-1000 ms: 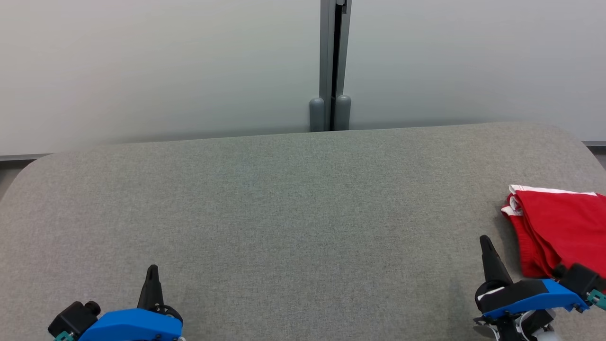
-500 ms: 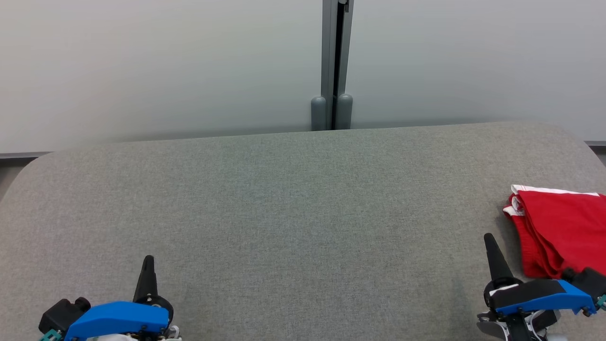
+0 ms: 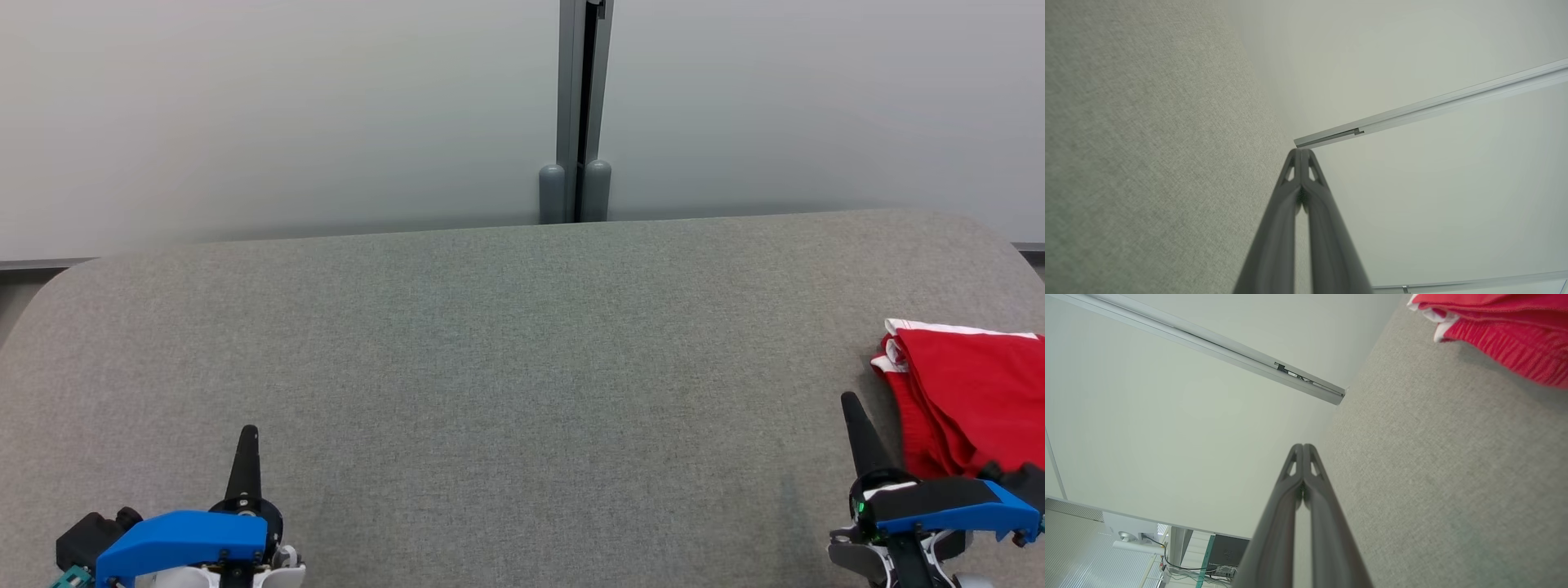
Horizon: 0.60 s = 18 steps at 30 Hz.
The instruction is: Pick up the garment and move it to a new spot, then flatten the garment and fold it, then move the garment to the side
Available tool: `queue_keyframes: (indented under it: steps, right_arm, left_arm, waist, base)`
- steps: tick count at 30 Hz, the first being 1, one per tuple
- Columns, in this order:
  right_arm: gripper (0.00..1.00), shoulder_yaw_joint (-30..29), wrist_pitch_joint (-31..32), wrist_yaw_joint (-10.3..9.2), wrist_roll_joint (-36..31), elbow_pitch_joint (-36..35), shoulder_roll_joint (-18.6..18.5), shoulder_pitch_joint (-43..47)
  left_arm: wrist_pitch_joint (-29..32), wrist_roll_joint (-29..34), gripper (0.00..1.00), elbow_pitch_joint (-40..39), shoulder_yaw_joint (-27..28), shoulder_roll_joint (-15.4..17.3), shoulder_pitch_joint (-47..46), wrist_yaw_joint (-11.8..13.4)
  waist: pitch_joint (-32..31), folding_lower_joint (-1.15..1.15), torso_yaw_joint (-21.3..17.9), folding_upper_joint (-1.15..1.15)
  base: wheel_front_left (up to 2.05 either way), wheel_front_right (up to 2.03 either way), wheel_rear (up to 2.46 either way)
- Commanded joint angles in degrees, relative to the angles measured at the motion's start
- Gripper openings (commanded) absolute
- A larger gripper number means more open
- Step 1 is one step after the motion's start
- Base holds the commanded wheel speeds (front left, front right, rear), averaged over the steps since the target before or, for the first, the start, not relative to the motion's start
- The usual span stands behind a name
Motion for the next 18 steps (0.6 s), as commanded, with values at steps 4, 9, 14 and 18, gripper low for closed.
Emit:
queue_keyframes:
  steps: [4, 9, 14, 18]
  right_arm:
    - [0.0, -0.4, 1.0, 0.02, 3.1, -1.3, -0.5, 0.5]
    - [0.0, -0.6, 1.6, 0.02, 5.7, -2.0, -0.5, 0.8]
    - [0.0, -0.8, 2.2, 0.02, 8.3, -2.6, -0.5, 1.0]
    - [0.0, -0.9, 2.7, 0.02, 10.3, -3.0, -0.5, 1.0]
  left_arm:
    - [0.9, -2.7, 0.0, -1.1, 0.6, 0.0, -1.5, -0.6]
    - [1.6, -5.2, 0.0, -1.4, 1.1, 0.0, -1.7, -0.9]
    - [2.2, -7.5, 0.0, -1.7, 1.5, 0.0, -1.9, -1.2]
    - [2.7, -9.3, 0.0, -2.0, 1.7, 0.0, -1.9, -1.4]
  waist:
    - [0.1, 0.0, 0.1, 0.0]
    - [0.1, 0.0, 0.2, 0.0]
    - [0.2, 0.0, 0.2, 0.0]
    - [0.2, 0.0, 0.3, 0.0]
  base:
    - [0.0, 0.0, 0.0]
    - [0.0, 0.0, 0.0]
    - [0.0, 0.0, 0.0]
    - [0.0, 0.0, 0.0]
